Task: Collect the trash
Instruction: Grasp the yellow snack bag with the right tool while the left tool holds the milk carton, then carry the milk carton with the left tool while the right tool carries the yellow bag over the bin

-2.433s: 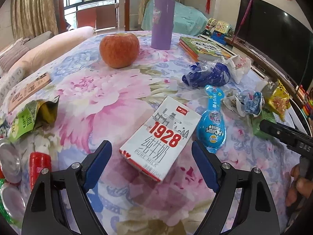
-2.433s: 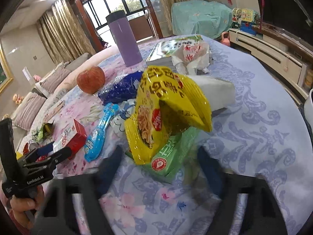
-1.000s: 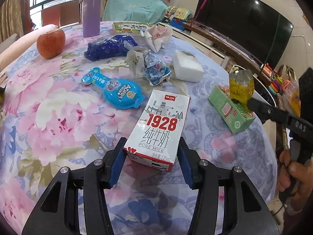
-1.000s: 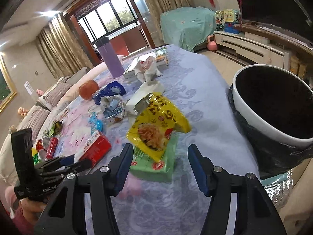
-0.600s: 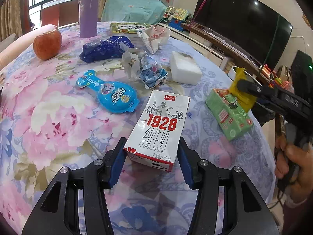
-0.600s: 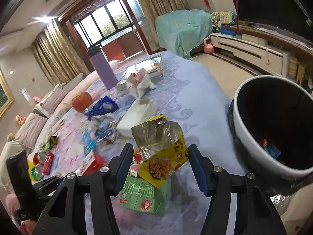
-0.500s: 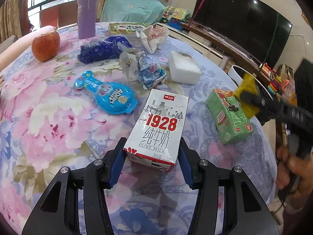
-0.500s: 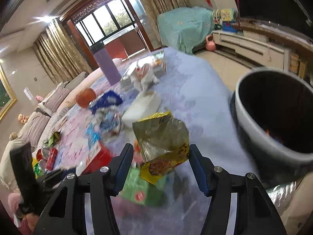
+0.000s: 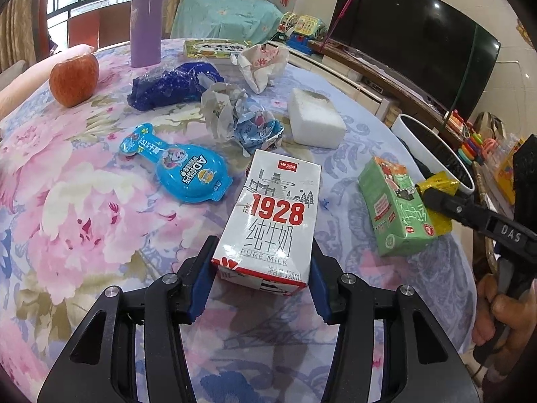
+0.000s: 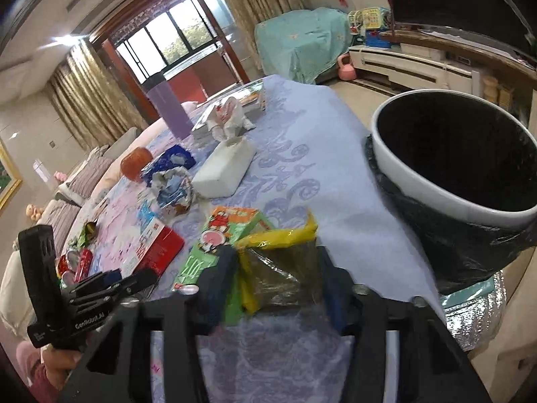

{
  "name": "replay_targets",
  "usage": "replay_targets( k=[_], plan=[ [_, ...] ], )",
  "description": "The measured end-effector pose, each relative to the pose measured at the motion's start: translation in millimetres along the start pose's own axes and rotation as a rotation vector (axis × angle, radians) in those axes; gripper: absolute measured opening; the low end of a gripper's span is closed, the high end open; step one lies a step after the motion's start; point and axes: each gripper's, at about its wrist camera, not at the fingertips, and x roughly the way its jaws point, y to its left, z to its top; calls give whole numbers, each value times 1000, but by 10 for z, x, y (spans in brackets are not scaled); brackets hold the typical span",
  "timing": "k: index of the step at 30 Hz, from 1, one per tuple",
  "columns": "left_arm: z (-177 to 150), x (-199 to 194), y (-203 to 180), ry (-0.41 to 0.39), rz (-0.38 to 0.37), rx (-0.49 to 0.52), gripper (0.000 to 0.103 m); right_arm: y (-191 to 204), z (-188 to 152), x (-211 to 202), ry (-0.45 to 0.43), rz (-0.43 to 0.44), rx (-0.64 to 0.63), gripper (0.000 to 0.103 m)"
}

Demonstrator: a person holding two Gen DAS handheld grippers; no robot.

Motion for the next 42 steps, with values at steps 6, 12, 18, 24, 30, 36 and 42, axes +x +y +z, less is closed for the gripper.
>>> replay_targets(
  k=[6,12,18,24,30,36,42],
  plan=[
    [20,-121,-79,-34,-6,21,47,-3,-33,-73,-12,13,-5,37],
    [135,-250,-233,-78,-29,38,47,-104,32,-246,-56,11,11,36],
    [255,-247,-493,-85,-58,84,47,-254,94,-414,-96,1,37,36],
    [359,-205,-797,-88,-88,140,47,-441,142,-549,-122,-19,61,36],
    [418,-108,-1090,-78,-109,185,47,-639,204,-682,-148,-41,75,36],
    [486,-38,-1367,-72,-130,218,47,-853,276,-756,-166,-58,100,36],
    [584,51,-1631,-65,-146,260,47,-1042,362,-809,-183,-80,115,37]
  ],
)
